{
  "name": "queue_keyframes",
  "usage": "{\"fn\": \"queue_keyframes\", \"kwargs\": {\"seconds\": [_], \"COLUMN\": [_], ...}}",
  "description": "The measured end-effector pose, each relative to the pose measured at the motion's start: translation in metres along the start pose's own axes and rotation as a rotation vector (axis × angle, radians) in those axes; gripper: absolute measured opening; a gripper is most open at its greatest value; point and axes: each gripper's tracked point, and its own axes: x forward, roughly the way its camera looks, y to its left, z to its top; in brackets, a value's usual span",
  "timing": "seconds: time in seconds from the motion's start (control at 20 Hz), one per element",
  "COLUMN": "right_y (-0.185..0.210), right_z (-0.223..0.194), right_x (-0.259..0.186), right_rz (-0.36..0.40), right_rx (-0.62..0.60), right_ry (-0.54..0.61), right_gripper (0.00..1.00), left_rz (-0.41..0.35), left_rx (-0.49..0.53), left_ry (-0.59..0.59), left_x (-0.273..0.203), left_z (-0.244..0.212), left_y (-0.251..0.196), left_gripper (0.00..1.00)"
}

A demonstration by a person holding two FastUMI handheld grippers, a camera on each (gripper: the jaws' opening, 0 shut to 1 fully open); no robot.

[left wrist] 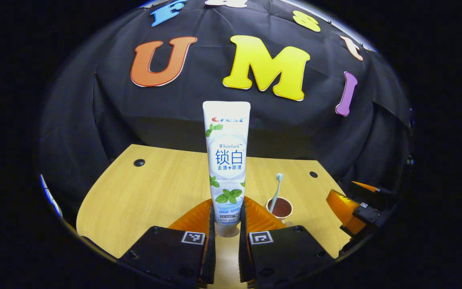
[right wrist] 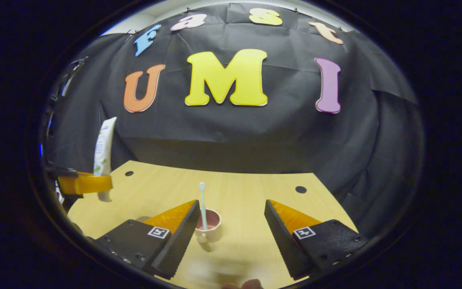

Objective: Put the toothbrush and toothpaste on the desktop into the cup, then pick up the cup and place it on the coaster on the desktop.

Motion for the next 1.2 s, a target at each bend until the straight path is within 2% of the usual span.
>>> {"fn": "queue_keyframes", "kwargs": {"seconds": [0.15,0.4,0.65,1.0,1.2], "right_y": [-0.024,-0.063,-0.088,-0.1,-0.103], "right_z": [-0.013,-0.063,-0.116,-0.152,-0.161], "right_x": [-0.016,-0.034,-0.055,-0.064,-0.065], "right_rz": [-0.034,-0.094,-0.133,-0.159,-0.169], "right_rx": [-0.006,-0.011,-0.019,-0.007,0.013], "right_ry": [0.026,0.124,0.246,0.344,0.38], "right_gripper": [0.95,0.96,0.97,0.97,0.97], "left_rz": [-0.066,-0.109,-0.108,-0.098,-0.092], "left_rx": [0.004,0.06,0.07,0.092,0.127], "left_ry": [-0.043,-0.094,-0.098,-0.165,-0.148], "left_x": [0.03,0.072,0.11,0.132,0.135], "left_z": [0.004,-0.006,-0.032,-0.047,-0.064], "left_y": [-0.03,-0.071,-0.092,-0.104,-0.103], "left_gripper": [0.26,0.26,0.27,0.29,0.31]}}
